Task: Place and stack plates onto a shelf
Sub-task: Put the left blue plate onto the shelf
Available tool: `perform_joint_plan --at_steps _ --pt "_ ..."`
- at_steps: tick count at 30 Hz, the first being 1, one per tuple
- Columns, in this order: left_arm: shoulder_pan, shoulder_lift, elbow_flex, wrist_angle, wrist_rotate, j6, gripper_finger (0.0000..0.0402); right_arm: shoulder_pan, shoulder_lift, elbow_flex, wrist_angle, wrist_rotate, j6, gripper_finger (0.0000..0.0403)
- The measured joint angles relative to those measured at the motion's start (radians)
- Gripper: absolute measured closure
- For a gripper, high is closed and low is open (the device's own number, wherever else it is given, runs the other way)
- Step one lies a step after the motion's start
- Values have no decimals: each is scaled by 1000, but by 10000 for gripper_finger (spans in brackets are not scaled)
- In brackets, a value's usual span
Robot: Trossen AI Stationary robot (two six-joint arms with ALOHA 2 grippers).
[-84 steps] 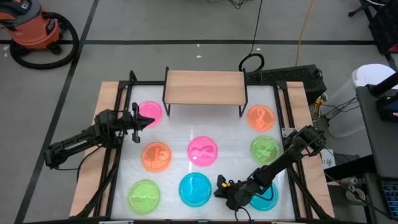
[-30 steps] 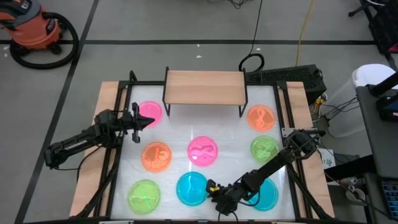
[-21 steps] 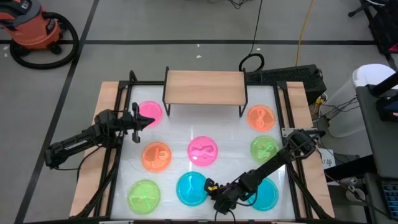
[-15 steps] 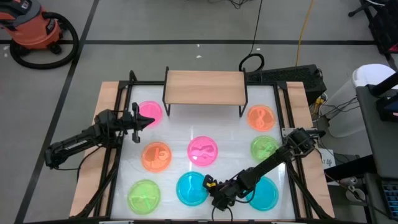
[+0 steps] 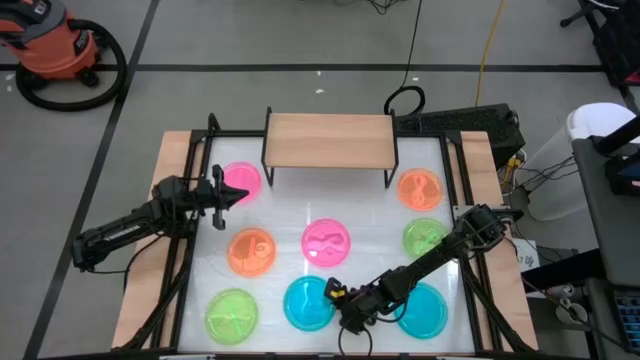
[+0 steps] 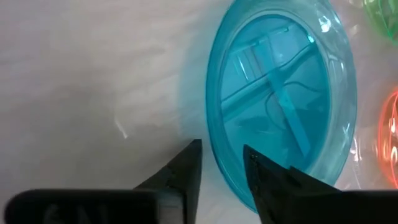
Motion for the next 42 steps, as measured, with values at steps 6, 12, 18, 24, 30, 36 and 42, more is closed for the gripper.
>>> perform_joint_plan --at_steps 6,12,18,24,30,36,42 --pt "0 0 0 0 0 0 380 0 1 0 0 2 -11 367" --pt "0 0 0 0 0 0 380 25 2 -2 26 49 -29 399" --pt "0 0 0 0 0 0 380 51 -6 -3 20 111 -37 402" --pt "0 0 0 0 0 0 380 73 -82 -3 36 128 -35 402" --pt "0 0 0 0 0 0 380 82 -230 -2 68 128 -8 403" --pt "0 0 0 0 0 0 380 -6 -431 -2 -25 132 18 403" --pt "0 0 0 0 0 0 380 -249 -655 -27 -114 99 5 403"
